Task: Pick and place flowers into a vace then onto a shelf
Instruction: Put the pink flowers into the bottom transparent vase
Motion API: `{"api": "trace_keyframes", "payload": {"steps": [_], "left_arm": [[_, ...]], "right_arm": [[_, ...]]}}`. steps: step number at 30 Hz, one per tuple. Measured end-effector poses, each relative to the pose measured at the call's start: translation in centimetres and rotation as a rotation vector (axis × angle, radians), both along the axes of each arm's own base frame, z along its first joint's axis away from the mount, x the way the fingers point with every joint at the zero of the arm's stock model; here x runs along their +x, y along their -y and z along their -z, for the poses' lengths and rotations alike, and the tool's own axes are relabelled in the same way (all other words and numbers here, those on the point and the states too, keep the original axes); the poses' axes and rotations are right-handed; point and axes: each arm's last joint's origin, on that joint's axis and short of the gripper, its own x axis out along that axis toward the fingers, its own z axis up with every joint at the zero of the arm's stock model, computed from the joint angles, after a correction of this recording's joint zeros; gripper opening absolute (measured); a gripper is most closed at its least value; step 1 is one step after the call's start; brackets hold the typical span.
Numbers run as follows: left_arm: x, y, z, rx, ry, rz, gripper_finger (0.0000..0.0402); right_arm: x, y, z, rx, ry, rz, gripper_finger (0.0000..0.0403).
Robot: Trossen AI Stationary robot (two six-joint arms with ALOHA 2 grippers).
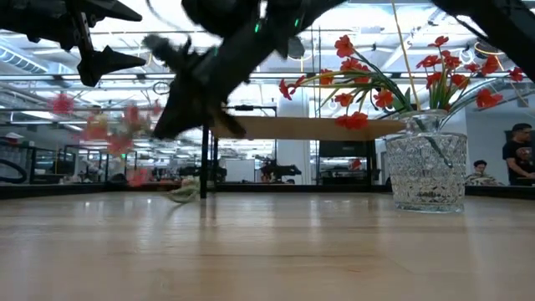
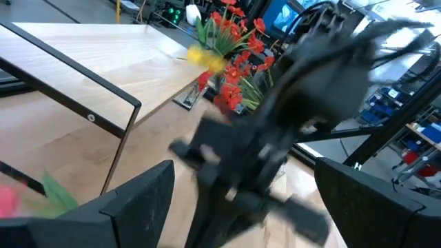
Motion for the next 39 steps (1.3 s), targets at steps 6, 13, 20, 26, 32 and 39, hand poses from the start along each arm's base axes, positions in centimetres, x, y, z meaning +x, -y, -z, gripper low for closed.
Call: {"api": "trace_keyframes", "payload": {"steps": [6,13,20,26,32,39], "left_arm": [[0.0,0.0,-0.3,-0.027,0.035,0.011,0.0351],[0.1,0.1,-1.5,-0.041,0.158,0.044,0.0351],[0.1,0.1,-1.9,-0.01,0.196,0.045,0.0351],[0.1,0.1,-1.9,-0.008,0.194,0.043,0.0351],[0.1,0.1,-2.0,-0.004,0.197,0.036,0.0351],[0.1,0.1,-1.9,0.014,0.189,0.017,0.0351]], "right_arm": [[-1.2,-0.7,-5.3,-0.106,0.135,0.05,0.0003],[-3.6,-1.1,-9.9,-0.263,0.161,0.154,0.0002],[-5.7,-3.6,-13.2,-0.458,0.205,0.208,0.0001],[-9.0,-6.1,-12.9,-0.617,0.214,0.368,0.0001],[-14.0,-9.1,-10.5,-0.682,0.367,0.49,0.0],[-20.4,-11.5,-8.1,-0.713,0.488,0.614,0.0]]}}
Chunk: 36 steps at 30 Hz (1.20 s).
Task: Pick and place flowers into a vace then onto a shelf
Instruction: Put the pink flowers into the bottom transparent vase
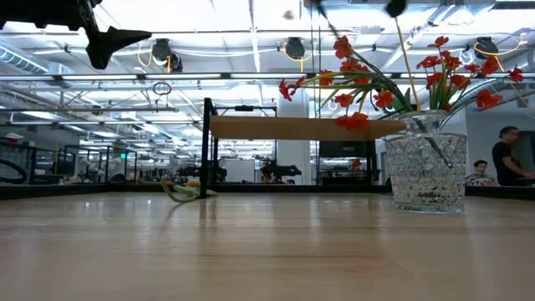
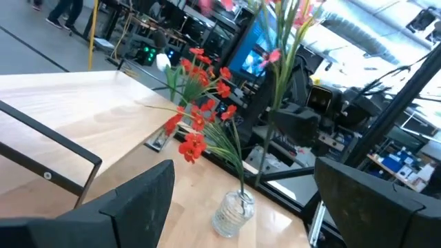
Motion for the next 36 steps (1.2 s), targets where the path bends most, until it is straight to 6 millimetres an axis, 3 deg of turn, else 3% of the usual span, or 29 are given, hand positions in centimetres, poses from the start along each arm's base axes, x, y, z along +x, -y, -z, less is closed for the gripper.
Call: {"api": "trace_keyframes", "payload": {"steps": [4,11,36], "left_arm": [[0.0,-0.1,0.0,-0.013,0.002,-0.03,0.0351],[-0.1,-0.3,0.0,-0.059,0.01,-0.104,0.0351],[-0.1,-0.5,0.0,-0.108,0.023,-0.181,0.0351]], "right_arm": [[-2.5,-0.6,0.7,-0.017,0.005,-0.022,0.0],[-5.0,-1.8,3.4,-0.016,-0.011,0.036,0.0],[-8.1,-0.5,9.7,0.047,0.021,0.002,0.0003]]}}
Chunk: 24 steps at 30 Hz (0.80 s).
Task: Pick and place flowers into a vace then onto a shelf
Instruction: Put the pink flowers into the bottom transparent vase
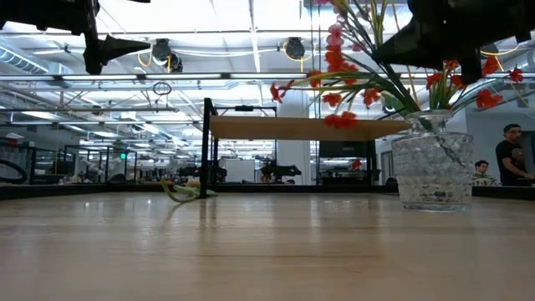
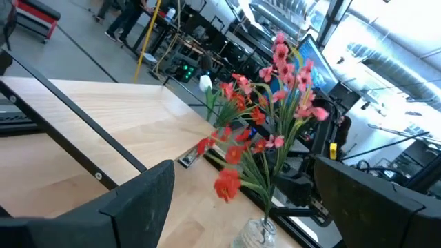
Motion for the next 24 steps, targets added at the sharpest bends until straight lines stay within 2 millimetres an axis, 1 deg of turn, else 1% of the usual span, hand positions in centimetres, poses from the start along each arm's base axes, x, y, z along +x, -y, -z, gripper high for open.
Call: {"api": "trace_keyframes", "payload": {"steps": [9,13,19,24], "left_arm": [[-0.1,-0.1,0.0,0.0,-0.003,-0.049,0.0351],[0.0,-0.1,0.0,0.005,-0.006,-0.048,0.0351],[0.0,-0.1,0.1,0.022,-0.016,-0.049,0.0351],[0.0,-0.1,0.3,0.024,-0.042,-0.049,0.0351]], "right_arm": [[-0.5,0.4,1.4,0.053,0.012,-0.046,0.0003],[-0.5,0.2,1.7,0.061,0.001,-0.073,0.0004],[-0.4,-0.2,2.8,0.114,0.01,-0.12,0.0004],[-0.4,-0.5,3.6,0.158,-0.001,-0.159,0.0019]]}}
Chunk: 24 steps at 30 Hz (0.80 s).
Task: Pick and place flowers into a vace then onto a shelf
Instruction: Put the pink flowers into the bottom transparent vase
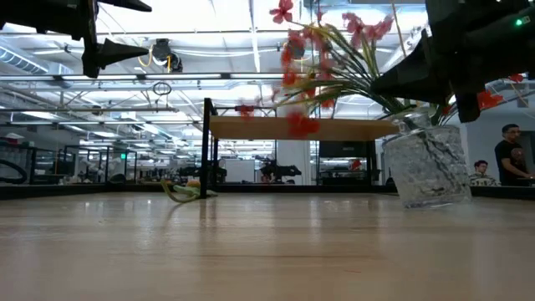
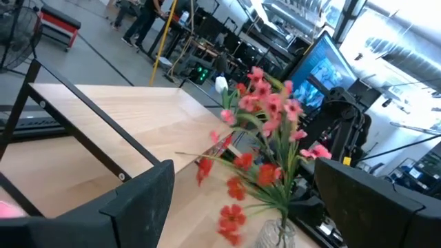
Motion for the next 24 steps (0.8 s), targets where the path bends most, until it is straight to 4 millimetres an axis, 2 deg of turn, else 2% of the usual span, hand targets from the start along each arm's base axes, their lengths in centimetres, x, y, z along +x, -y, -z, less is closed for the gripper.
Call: {"api": "trace_keyframes", "payload": {"steps": [4,16,24], "left_arm": [[0.0,0.0,0.0,0.001,0.001,0.0,0.0351],[0.0,0.0,0.1,0.002,-0.013,0.0,0.0351],[0.0,0.0,0.1,0.002,-0.016,0.0,0.0351]], "right_arm": [[-0.1,-0.1,-0.1,0.006,0.008,-0.004,0.0041],[-0.5,-0.6,0.1,0.0,-0.007,-0.03,0.0145],[-0.7,-1.3,-0.4,-0.001,0.033,-0.033,0.0161]]}}
